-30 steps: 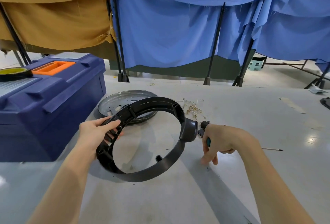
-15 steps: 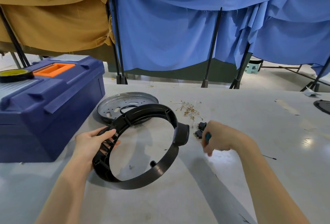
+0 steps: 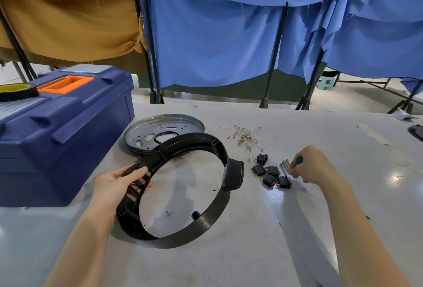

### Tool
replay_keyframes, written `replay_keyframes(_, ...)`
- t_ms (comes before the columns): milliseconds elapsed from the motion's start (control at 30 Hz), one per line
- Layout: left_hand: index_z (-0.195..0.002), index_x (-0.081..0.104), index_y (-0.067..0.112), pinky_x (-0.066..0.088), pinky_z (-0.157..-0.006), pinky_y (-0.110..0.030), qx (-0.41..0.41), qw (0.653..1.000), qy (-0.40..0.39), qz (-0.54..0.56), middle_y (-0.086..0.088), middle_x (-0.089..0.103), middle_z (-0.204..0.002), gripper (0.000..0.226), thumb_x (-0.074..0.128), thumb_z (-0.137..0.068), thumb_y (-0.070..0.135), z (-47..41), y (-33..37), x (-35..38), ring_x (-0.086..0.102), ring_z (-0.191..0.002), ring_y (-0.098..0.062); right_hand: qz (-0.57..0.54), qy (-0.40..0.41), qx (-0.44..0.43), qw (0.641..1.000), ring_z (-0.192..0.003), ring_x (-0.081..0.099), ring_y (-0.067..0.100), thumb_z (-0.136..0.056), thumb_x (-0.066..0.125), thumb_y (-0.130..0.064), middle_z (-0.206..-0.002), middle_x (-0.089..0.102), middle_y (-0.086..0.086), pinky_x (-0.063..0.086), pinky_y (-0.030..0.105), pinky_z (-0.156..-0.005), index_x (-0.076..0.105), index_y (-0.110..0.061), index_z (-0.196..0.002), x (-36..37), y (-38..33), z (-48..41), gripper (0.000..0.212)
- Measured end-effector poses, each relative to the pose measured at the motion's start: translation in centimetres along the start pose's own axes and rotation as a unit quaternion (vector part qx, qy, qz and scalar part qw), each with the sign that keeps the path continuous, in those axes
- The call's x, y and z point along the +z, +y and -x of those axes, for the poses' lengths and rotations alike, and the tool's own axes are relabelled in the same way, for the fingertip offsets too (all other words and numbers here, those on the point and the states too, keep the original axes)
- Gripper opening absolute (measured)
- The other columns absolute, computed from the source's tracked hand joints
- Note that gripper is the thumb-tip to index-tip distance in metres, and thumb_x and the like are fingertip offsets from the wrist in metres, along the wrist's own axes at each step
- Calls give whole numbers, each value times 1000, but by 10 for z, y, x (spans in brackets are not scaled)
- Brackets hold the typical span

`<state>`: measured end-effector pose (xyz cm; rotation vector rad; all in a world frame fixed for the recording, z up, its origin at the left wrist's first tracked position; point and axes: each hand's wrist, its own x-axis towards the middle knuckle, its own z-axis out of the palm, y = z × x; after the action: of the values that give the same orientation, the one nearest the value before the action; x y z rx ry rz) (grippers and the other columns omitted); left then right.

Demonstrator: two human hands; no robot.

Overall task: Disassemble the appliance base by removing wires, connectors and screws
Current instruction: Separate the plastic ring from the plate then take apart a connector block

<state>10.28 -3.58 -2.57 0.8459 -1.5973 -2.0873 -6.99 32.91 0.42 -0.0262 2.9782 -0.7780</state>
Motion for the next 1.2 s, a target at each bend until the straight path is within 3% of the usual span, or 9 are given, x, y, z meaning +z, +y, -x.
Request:
replay_keyframes(100,-94,73,12,61,-71,-40,3,1000,-3,-8,-23,73,-80,21,78,-74,7,-3,-2,-2,73,-76,-35,7,-20,4,1000,-55,55,28,-75,69,3,-82,70,29,52,38,-63,69,10,-84,5,0,0,12)
replay_keyframes(233,-96,73,11,60,-76,-43,8,1000,-7,-14,-23,73,-81,22,79,-74,8,-5,-4,-4,73,-78,-37,17,-5,-7,1000,-50,59,26,-83,66,-1,-71,72,16,56,38,-66,71,1,-78,-1,0,0,7)
replay_keyframes(400,-96,73,15,59,-77,-43,8,1000,-7,-14,-21,74,-80,24,79,-73,10,-9,-6,-5,73,-77,-35,5,23,-79,997,-48,56,18,-81,73,-7,-61,67,4,48,29,-51,69,-12,-68,-11,-16,8,14)
replay_keyframes(667,-97,74,14,54,-90,-49,0,1000,-15,5,-23,73,-84,28,83,-70,14,-17,-9,-14,72,-82,-38,-2,-214,-247,945,-42,53,10,-76,81,-25,-61,68,4,41,19,-41,70,-23,-77,25,-88,61,12)
replay_keyframes(767,-98,73,14,54,-90,-48,-2,1000,-15,12,-21,74,-85,28,82,-71,15,-19,-8,-18,73,-81,-36,48,-223,-285,931,-79,65,19,-74,81,-36,-91,69,4,55,31,-70,65,-23,-96,54,-100,72,31)
replay_keyframes(900,-101,72,12,54,-88,-46,11,1000,-23,16,-21,74,-85,31,82,-71,15,-20,-9,-20,73,-82,-35,79,-197,-349,913,-105,59,21,-80,71,-44,-115,65,-3,48,39,-96,63,-26,-116,80,-105,81,40)
replay_keyframes(1000,-103,72,12,60,-78,-42,22,999,-44,9,-22,74,-85,34,81,-71,16,-18,-11,-17,73,-81,-34,48,-182,-394,900,-86,55,3,-85,69,-39,-92,57,-21,44,17,-80,55,-34,-125,95,-112,91,43)
replay_keyframes(1100,-105,71,13,61,-69,-36,23,998,-53,16,-23,73,-87,39,82,-68,16,-17,-11,-14,73,-82,-34,70,-182,-407,893,-75,51,15,-85,66,-50,-78,49,-12,41,28,-67,47,-27,-126,111,-129,99,50)
replay_keyframes(1200,-106,71,11,59,-60,-31,23,998,-56,30,-23,73,-88,46,84,-62,16,-17,-12,-14,73,-82,-36,124,-163,-449,870,-83,54,27,-92,57,-48,-101,61,8,43,35,-75,47,-14,-126,121,-142,109,49)
